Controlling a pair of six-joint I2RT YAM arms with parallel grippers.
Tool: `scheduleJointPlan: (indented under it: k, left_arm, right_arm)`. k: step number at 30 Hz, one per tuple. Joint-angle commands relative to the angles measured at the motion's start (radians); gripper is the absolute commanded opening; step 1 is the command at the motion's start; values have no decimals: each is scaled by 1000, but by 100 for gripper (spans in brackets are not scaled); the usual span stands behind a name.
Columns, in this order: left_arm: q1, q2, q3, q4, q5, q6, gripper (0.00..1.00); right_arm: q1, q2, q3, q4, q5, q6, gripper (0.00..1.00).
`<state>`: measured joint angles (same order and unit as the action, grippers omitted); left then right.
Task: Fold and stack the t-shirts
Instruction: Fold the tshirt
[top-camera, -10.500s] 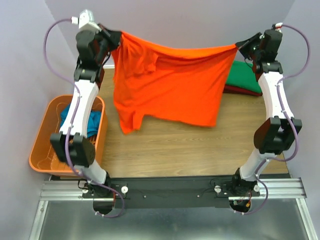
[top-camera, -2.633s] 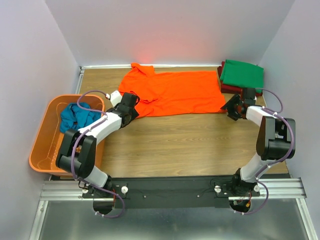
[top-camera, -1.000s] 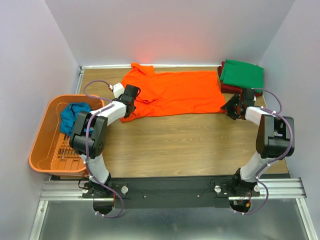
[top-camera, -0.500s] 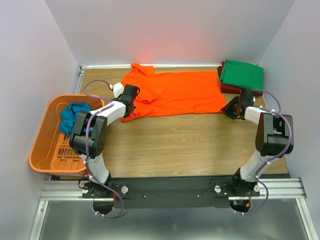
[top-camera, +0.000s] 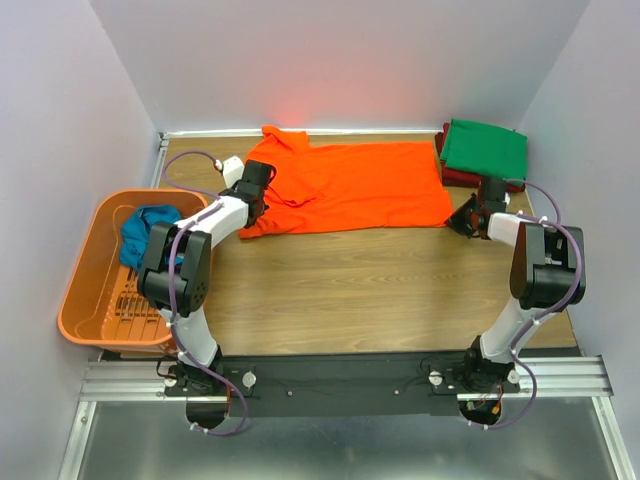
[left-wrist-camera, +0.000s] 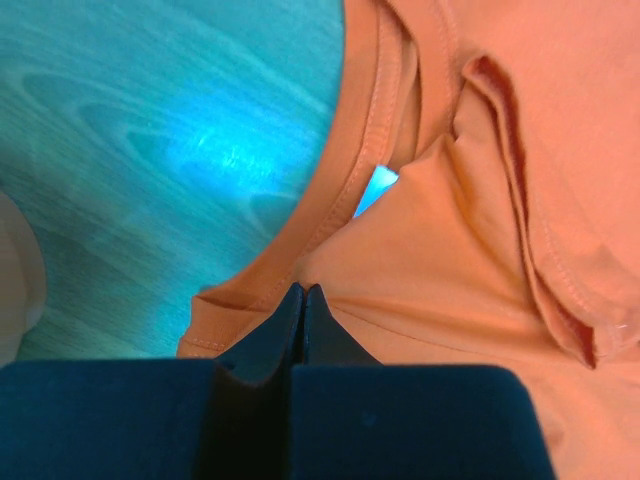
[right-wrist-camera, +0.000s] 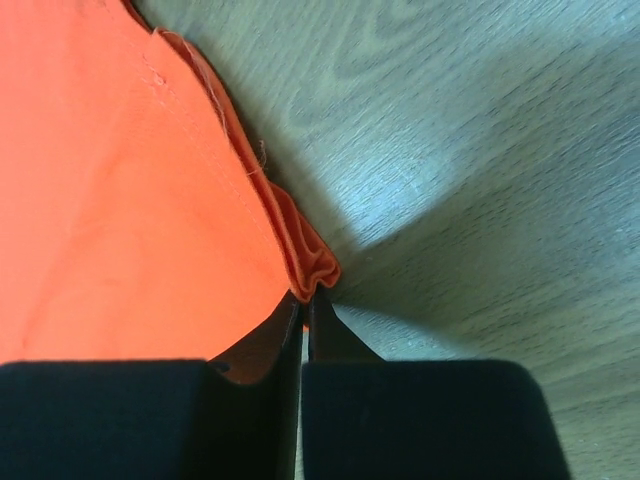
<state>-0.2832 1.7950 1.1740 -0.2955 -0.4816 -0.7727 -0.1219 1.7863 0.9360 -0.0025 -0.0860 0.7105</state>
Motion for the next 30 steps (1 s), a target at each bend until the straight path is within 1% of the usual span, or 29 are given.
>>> scheduleJointPlan:
  k: [1, 8, 12, 20, 23, 25, 30]
  left_arm:
    - [10, -19, 36, -21, -17, 46, 0]
    - [13, 20, 87, -22, -28, 127, 0]
    - [16, 55, 147, -27, -28, 173, 0]
    - [18, 152, 220, -37, 9, 231, 0]
    - [22, 168, 228, -30, 15, 248, 3]
    - [30, 181, 239, -28, 17, 256, 8]
    - [41, 187, 246, -5, 32, 289, 8]
  right_arm:
    - [-7, -11, 9, -8, 69, -23, 8]
    - [-13, -38, 0, -19, 81, -43, 7]
    - [-19, -38, -3, -22, 81, -46, 6]
    - [-21, -27, 1, -22, 74, -49, 5]
    - [-22, -24, 4, -24, 71, -51, 6]
    - [-22, -21, 4, -24, 69, -49, 5]
    - [-24, -15, 6, -22, 58, -52, 5]
